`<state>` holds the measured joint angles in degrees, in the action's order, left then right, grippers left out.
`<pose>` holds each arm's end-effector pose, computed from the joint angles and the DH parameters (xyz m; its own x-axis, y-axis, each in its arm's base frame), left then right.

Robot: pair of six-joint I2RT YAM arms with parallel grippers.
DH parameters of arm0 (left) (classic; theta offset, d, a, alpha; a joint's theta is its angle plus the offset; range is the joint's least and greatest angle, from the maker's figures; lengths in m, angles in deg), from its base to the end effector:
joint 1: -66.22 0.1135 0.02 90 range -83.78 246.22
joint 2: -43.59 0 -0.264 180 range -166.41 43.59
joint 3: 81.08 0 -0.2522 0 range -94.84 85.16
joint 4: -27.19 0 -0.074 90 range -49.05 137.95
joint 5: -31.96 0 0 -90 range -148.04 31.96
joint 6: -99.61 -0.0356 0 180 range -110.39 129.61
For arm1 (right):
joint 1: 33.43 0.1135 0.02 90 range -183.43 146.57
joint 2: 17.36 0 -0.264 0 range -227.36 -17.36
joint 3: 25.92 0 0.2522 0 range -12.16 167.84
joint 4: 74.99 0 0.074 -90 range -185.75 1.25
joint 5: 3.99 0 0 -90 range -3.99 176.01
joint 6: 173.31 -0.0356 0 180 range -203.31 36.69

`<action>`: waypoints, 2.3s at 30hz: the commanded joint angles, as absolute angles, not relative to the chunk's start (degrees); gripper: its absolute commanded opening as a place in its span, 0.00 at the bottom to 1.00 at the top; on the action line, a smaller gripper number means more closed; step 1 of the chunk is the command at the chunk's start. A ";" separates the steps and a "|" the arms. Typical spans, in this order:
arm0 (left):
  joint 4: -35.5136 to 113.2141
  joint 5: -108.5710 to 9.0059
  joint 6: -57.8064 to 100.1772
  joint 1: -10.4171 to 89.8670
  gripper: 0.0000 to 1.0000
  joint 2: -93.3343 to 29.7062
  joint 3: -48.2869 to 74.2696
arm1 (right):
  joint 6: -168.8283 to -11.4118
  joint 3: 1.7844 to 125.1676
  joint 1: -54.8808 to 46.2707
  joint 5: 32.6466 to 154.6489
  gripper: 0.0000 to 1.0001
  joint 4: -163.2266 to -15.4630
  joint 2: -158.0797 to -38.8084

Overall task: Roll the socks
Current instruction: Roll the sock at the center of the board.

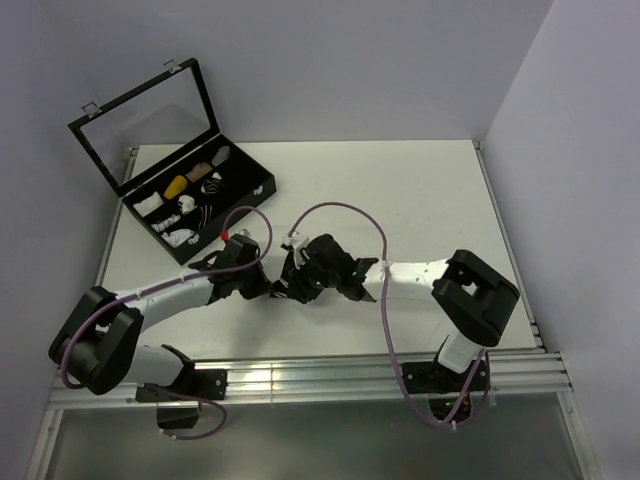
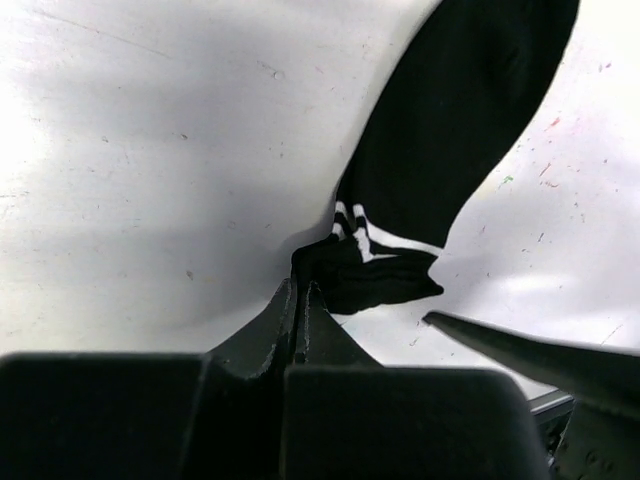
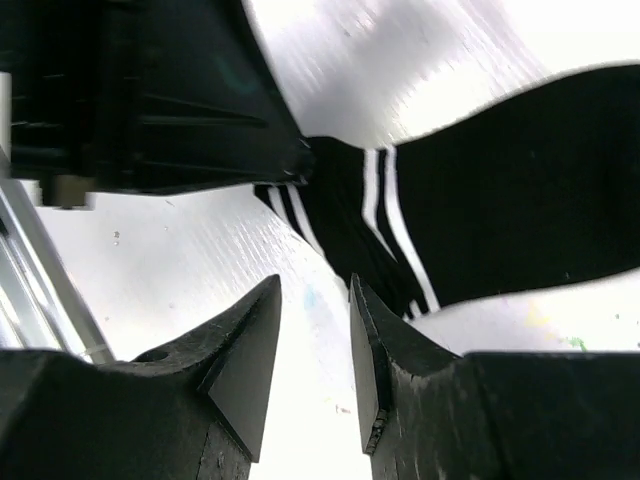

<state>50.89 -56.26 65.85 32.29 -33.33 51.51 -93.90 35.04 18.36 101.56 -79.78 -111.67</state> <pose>0.2030 -0.1379 0.1587 -0.8459 -0.4324 -0.3121 -0.2338 0.8267 -0.5117 0.2001 0.2697 0.1712 -0.5386 -0.3979 -0.7427 -0.8021 0.5121 0.3073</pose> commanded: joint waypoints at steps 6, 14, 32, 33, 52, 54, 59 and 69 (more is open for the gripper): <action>55.98 -53.30 66.12 32.47 0.00 -36.48 47.11 | -87.53 34.59 23.69 91.81 0.42 -76.79 -110.26; 57.21 -52.07 65.94 32.91 0.00 -37.18 46.23 | -85.33 36.27 25.54 88.20 0.43 -77.85 -114.74; 56.25 -41.36 64.81 38.80 0.00 -36.12 47.19 | -81.64 38.73 28.70 81.09 0.44 -81.98 -121.25; 56.25 -40.82 64.80 39.15 0.00 -36.12 47.19 | -81.46 38.82 29.14 80.56 0.44 -82.33 -121.42; 58.09 -42.39 59.79 44.95 0.09 -33.94 46.75 | -87.52 48.39 28.80 87.83 0.00 -99.02 -122.65; 58.53 -44.94 59.79 44.95 0.20 -32.70 46.84 | -89.88 51.64 27.57 90.91 0.00 -103.06 -123.62; 58.88 -50.74 60.40 44.95 0.51 -26.56 49.12 | -93.76 56.92 23.27 103.48 0.00 -107.91 -126.26; 51.34 -50.06 63.04 44.87 0.70 -11.88 61.15 | -99.91 59.20 12.28 124.04 0.00 -106.59 -131.79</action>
<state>56.13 -50.93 61.83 44.77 -14.73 57.63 -98.05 56.83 13.99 116.88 -104.28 -129.41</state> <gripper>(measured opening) 0.698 0.015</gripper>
